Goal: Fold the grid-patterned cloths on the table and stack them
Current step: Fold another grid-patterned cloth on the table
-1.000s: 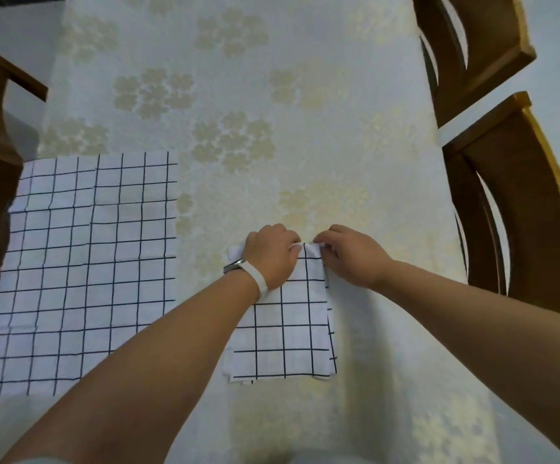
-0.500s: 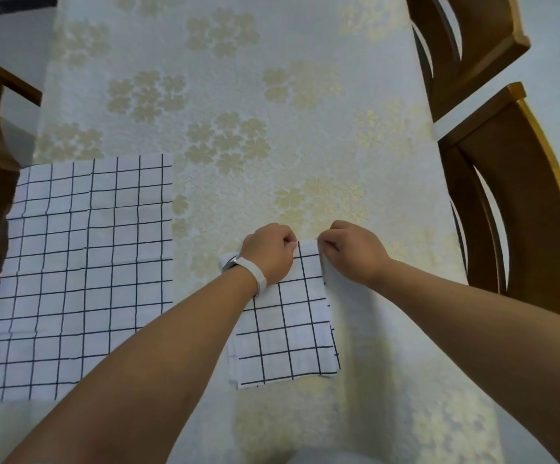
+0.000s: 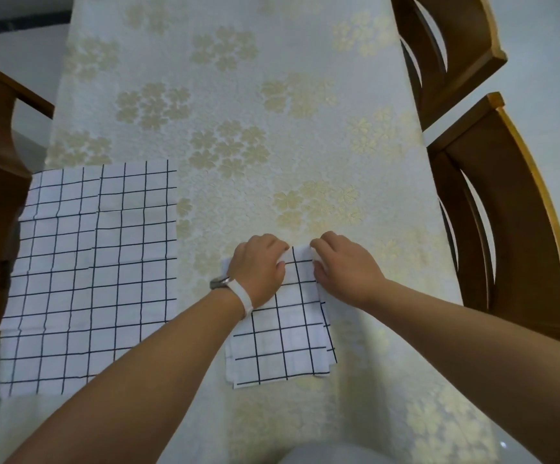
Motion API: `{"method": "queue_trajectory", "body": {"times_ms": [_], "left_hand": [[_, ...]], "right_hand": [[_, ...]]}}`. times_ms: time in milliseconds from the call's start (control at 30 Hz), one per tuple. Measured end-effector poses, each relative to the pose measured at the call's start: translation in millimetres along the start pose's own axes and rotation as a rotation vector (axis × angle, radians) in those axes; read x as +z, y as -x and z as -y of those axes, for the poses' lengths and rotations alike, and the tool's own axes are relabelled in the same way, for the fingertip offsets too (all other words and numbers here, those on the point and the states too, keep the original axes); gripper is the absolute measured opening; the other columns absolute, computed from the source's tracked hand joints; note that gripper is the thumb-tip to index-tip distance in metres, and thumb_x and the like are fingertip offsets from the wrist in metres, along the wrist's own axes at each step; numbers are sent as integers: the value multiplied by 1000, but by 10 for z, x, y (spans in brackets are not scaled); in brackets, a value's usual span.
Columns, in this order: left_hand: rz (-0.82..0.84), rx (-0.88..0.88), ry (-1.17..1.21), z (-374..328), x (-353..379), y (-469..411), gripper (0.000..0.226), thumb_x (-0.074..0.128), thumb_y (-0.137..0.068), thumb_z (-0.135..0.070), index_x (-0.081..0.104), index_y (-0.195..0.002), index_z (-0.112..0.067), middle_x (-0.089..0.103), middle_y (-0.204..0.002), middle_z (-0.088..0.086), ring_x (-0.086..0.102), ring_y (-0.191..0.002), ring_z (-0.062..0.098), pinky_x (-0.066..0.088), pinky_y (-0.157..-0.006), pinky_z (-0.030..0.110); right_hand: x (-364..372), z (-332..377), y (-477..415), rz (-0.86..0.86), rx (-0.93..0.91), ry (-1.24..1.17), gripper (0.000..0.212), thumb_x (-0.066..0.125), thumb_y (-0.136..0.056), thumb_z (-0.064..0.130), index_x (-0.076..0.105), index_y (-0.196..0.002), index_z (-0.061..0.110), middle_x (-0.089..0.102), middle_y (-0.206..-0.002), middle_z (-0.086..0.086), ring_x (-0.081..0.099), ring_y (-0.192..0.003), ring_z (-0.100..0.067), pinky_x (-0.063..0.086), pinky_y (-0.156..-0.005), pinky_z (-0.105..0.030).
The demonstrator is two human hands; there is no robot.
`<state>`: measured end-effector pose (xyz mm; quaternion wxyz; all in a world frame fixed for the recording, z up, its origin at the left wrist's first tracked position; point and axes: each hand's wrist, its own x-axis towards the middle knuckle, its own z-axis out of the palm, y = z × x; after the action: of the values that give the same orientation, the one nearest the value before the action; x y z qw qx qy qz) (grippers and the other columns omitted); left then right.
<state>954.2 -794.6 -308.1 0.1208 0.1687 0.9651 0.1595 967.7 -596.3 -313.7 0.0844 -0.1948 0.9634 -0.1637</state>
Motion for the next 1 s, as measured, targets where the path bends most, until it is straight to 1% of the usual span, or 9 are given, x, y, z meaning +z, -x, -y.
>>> {"method": "queue_trajectory", "body": {"times_ms": [100,167,233,400,500,600,733,867,1000], "left_hand": [[-5,11,-61,45,45,383,49,67,-82,-20,55,-129,-16,57,-127,8,56,-112,29,46,-89,43],[-34,-27,-82,69,67,593,55,75,-73,-18,58,-125,-15,58,-127,13,58,-112,32,49,-87,45],[-60,-80,-70,94,77,740,53,78,-68,-16,62,-119,-15,59,-125,14,58,-112,34,51,-84,46],[-16,-175,-36,201,119,1014,36,70,-79,-20,64,-115,-17,58,-127,11,55,-114,33,46,-88,45],[38,-226,-57,238,183,1239,38,63,-85,-30,60,-121,-18,51,-136,10,50,-120,32,43,-92,44],[33,-358,-23,225,232,1397,41,58,-88,-34,55,-125,-18,48,-131,8,48,-114,28,44,-88,37],[-1,-455,238,144,267,1408,41,57,-89,-24,54,-129,-14,44,-127,5,46,-114,22,39,-93,28],[-12,-443,342,94,261,1337,41,57,-90,-19,54,-130,-12,42,-130,3,48,-115,20,35,-95,22],[-94,-740,524,77,202,1242,42,57,-90,-20,48,-131,-14,40,-133,7,53,-106,23,45,-95,30]], "right_hand": [[16,137,144,-6,5,11,42,62,-83,17,55,-122,3,60,-105,-13,56,-79,-30,51,-59,-41],[42,211,246,3,43,-7,48,63,-84,20,52,-128,4,58,-114,-13,57,-87,-31,52,-66,-42],[87,265,347,19,34,3,49,66,-82,20,54,-127,4,58,-117,-15,59,-90,-33,52,-68,-40],[244,353,494,143,-56,97,45,65,-77,20,58,-120,7,56,-127,-21,58,-107,-39,51,-76,-42],[298,374,500,230,-6,120,52,53,-89,28,47,-137,11,38,-148,-17,40,-133,-36,43,-97,-46],[307,338,429,250,8,149,54,36,-100,31,27,-151,17,17,-160,-11,18,-146,-30,26,-112,-45],[205,269,314,284,41,151,52,34,-99,27,24,-150,19,12,-161,-10,17,-146,-30,25,-112,-45],[105,305,412,295,93,128,46,45,-92,22,41,-138,15,35,-146,-14,41,-126,-33,40,-97,-42],[153,423,582,308,267,-42,44,51,-89,19,43,-133,16,46,-126,-11,46,-110,-31,46,-89,-42]]}}
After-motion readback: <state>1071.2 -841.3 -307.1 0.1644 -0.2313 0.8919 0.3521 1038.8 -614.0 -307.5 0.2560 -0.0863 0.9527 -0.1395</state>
